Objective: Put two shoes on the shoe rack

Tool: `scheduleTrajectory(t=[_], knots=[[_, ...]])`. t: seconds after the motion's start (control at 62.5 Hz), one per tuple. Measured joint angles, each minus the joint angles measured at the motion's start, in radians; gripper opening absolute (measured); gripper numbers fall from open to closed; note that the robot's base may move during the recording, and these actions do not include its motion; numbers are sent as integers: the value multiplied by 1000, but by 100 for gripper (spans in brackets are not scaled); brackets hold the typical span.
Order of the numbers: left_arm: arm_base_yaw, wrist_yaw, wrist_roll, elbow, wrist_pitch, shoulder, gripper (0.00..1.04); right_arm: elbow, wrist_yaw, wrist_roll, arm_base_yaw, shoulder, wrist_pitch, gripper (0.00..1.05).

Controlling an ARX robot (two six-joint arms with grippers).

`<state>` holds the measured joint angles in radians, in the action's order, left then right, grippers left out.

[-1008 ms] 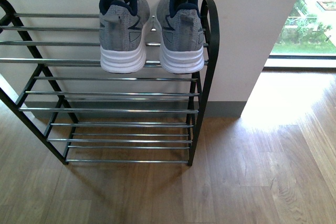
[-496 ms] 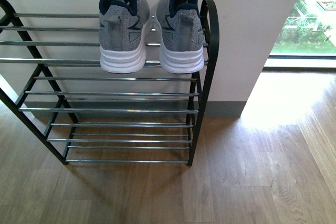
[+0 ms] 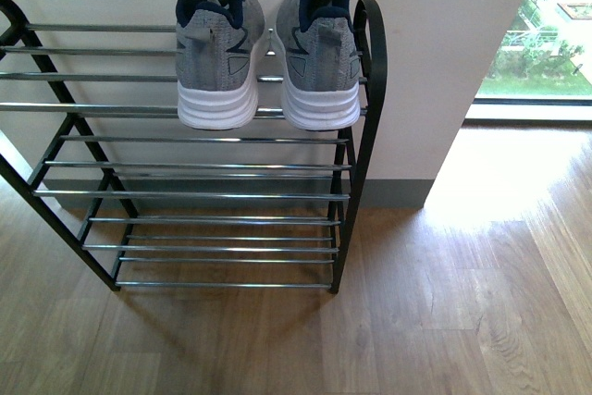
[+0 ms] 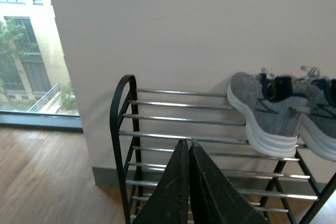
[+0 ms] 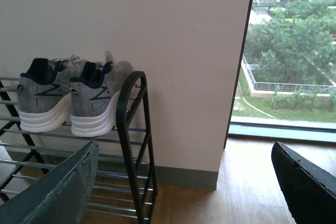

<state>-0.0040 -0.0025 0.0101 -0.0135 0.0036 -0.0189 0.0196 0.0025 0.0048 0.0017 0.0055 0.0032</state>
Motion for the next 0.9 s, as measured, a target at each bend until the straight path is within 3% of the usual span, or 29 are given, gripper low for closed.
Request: scheduleTrajectory(t=[0.256,0.784,0.896], knots=[[1,2,0,0,-4,2,1,0,0,0,0,-1,0,95],[1,2,0,0,-4,3,96,0,0,0,0,-1,0,95],[1,2,-2,0,-4,3,95,0,0,0,0,-1,0,95]])
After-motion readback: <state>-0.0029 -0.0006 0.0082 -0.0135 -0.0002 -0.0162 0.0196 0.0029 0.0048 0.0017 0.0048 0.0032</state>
